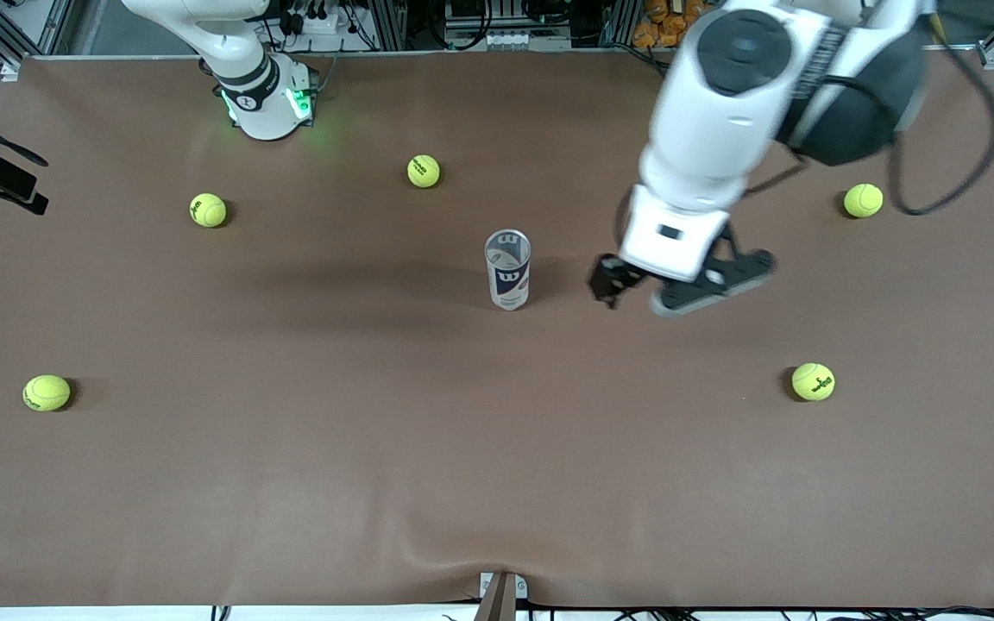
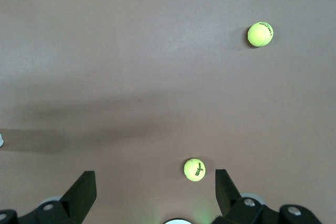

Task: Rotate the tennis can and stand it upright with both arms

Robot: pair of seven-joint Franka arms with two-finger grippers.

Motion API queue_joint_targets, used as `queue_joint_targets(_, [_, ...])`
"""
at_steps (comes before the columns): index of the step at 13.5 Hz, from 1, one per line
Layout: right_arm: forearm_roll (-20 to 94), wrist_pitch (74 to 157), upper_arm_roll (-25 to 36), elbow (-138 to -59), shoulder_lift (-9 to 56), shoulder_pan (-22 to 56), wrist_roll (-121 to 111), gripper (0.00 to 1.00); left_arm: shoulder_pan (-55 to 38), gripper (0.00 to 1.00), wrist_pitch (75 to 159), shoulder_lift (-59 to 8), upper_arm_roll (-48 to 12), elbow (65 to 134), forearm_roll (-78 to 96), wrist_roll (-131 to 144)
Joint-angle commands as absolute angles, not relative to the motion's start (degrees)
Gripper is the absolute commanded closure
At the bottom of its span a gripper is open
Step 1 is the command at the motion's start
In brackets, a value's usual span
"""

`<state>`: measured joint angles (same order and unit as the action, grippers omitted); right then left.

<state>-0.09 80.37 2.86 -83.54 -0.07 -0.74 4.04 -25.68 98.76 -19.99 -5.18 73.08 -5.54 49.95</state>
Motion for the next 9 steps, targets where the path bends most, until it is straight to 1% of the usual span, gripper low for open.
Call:
queue_joint_targets(1, [0.8,80.5,3.3,-83.1,-0.6,-0.5,4.3,0.0,-18.8,0.0,96.9,-18.5,-6.2,74.1,-4.7,40.1])
queue_joint_targets(3, [0.9,80.1,3.3,-83.1,-0.6,-0.4,4.2,0.0,-10.9,0.0,96.9,-18.3,-11.0,74.2,-4.6,33.3])
queue_joint_targets(6, [0.8,79.9,3.1,-83.1,-0.7,-0.4,2.6,0.0,-5.2,0.0,96.2,-16.0,-12.0,75.8,-4.7,26.6])
queue_joint_targets(8, [0.9,79.9,3.5,-83.1,-1.0,-0.4,-0.6,0.0,0.1,0.0,94.3,-13.6,-14.7,76.9,-4.4,19.6])
queue_joint_targets(9, [0.8,79.9,3.5,-83.1,-1.0,-0.4,-0.5,0.0,0.6,0.0,92.7,-12.5,-14.9,77.3,-4.3,19.0])
